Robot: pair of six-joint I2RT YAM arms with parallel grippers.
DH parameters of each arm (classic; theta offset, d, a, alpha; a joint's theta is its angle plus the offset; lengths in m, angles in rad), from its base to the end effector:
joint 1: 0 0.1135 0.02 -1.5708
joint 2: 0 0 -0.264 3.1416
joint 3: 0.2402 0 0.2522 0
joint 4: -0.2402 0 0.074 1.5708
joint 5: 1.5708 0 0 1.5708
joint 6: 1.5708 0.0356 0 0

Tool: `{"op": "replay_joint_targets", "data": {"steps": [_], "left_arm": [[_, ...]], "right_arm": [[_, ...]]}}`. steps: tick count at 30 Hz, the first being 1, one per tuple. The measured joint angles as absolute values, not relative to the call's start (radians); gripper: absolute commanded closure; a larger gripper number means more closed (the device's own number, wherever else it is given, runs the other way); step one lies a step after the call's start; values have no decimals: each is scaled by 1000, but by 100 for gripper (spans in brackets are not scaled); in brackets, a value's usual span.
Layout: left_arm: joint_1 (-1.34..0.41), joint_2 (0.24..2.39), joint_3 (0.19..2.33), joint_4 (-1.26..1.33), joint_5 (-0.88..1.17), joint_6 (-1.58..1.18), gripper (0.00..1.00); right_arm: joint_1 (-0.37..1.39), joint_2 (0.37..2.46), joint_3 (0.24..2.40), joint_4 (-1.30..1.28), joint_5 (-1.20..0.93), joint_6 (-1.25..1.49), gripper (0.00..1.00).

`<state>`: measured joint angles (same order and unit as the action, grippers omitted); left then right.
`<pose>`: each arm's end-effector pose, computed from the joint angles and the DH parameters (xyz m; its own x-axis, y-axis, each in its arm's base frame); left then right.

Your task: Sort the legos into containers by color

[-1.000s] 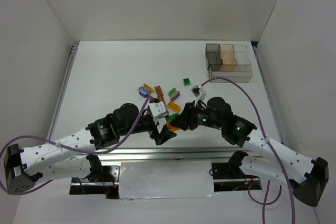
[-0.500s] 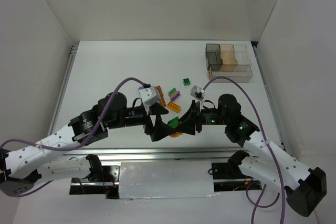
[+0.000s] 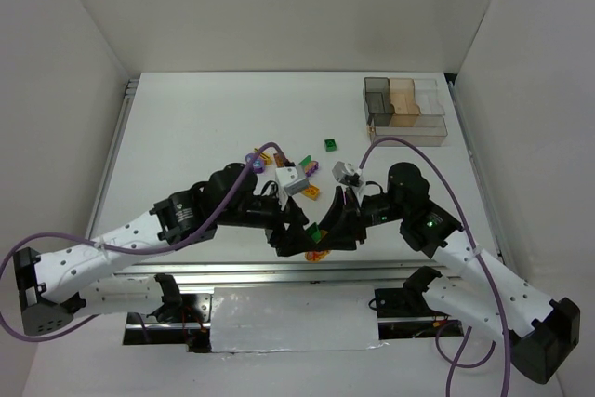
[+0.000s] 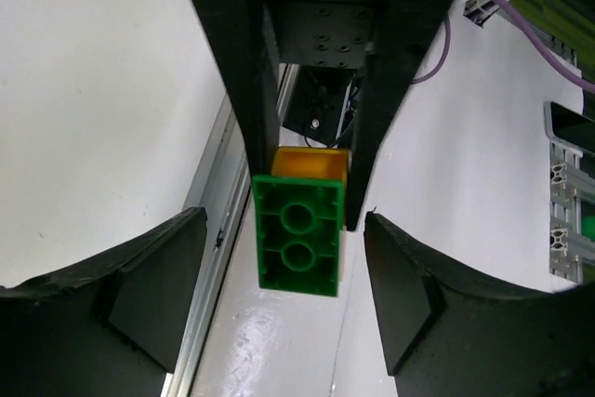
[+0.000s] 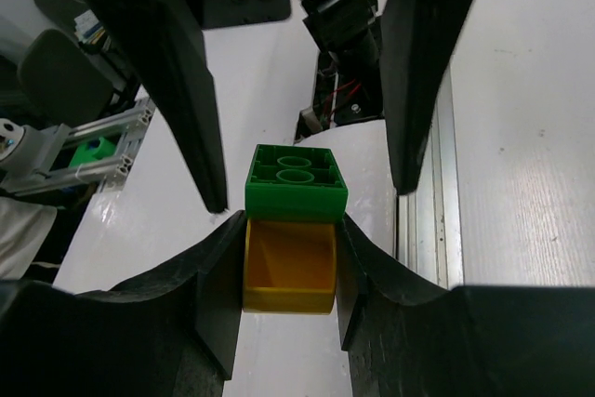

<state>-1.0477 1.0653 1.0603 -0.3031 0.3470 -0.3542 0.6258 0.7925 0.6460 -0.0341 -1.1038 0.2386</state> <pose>0.1093 -0.2138 0.3707 -0.4808 0.1808 -0.8580 0.8634 0.2684 -0.4272 0.1227 0.1279 0.3089 -0.3721 -0.1376 -0.9180 -0.9136 -0.1205 0.3883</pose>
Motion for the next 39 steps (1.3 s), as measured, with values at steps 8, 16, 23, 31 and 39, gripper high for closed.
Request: {"op": "replay_joint_targets", "data": {"steps": [8, 16, 23, 31, 39], "left_arm": [[-1050, 1127, 1078, -323, 370, -381, 36], [-1034, 1126, 1093, -323, 373, -396, 31], [-1003, 1126, 1094, -318, 421, -397, 37], [-998, 1123, 1088, -274, 510, -400, 25], [-998, 1127, 1088, -262, 541, -400, 34]], "right_arm": [[626, 793, 650, -75, -1084, 204, 100], [633, 799, 663, -128, -1072, 167, 100], [635, 788, 663, -145, -1069, 155, 100], [635, 773, 671, -146, -1085, 146, 100], [635, 774, 686, -147, -1089, 139, 100]]}}
